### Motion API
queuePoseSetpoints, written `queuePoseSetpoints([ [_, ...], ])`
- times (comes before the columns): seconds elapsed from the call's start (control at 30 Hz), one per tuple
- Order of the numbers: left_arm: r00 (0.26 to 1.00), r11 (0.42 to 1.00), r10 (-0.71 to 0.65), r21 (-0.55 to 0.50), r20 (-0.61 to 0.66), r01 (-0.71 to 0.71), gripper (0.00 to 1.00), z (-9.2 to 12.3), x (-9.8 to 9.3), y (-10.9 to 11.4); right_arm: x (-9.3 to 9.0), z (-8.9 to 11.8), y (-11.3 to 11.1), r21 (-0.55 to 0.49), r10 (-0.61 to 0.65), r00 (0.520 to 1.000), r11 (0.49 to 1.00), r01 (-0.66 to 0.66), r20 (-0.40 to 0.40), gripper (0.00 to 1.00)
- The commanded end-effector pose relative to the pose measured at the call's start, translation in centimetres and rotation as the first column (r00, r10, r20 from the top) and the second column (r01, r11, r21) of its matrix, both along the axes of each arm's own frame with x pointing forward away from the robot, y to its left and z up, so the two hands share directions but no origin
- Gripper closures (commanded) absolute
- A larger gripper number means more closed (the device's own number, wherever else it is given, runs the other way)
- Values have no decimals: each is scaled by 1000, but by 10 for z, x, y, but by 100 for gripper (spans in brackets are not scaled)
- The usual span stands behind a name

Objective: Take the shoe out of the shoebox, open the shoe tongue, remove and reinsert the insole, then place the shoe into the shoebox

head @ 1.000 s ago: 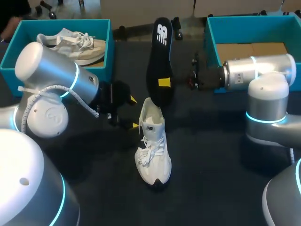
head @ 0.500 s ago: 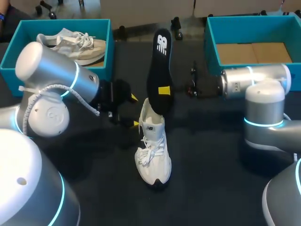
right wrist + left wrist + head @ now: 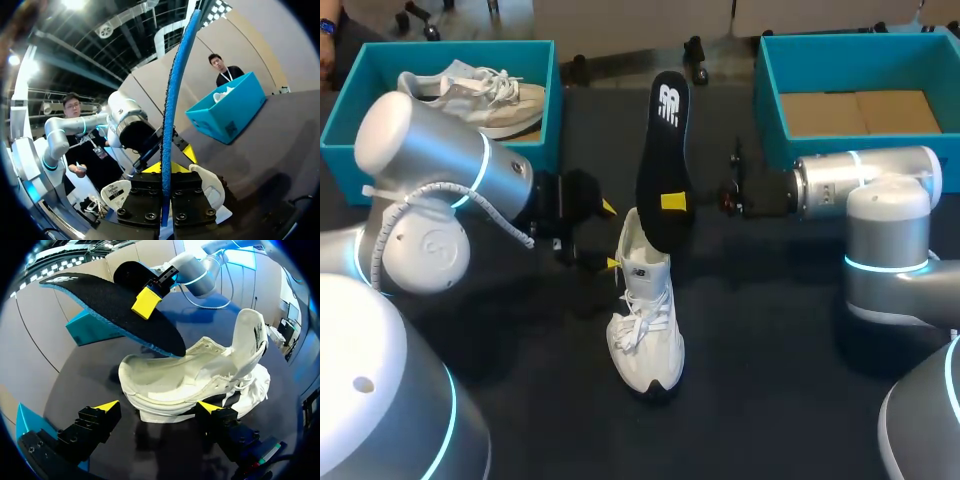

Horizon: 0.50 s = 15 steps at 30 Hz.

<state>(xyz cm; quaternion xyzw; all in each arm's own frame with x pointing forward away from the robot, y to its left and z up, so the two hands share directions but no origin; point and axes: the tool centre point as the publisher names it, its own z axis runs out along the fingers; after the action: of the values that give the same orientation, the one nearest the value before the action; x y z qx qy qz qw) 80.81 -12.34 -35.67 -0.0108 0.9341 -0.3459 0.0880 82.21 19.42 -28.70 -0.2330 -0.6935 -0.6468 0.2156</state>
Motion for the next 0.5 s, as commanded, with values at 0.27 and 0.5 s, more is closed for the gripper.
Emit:
queuePoseSetpoints([
  [0.27,1000,1000,2,1,2,-2,0,-1,0,-1,-6,-7,1,-11,-5,1000,1000,5,-17,100],
  [0.5,1000,1000,2,1,2,-2,0,-1,0,-1,-9,-10,2,-11,-3,1000,1000,3,-28,100],
])
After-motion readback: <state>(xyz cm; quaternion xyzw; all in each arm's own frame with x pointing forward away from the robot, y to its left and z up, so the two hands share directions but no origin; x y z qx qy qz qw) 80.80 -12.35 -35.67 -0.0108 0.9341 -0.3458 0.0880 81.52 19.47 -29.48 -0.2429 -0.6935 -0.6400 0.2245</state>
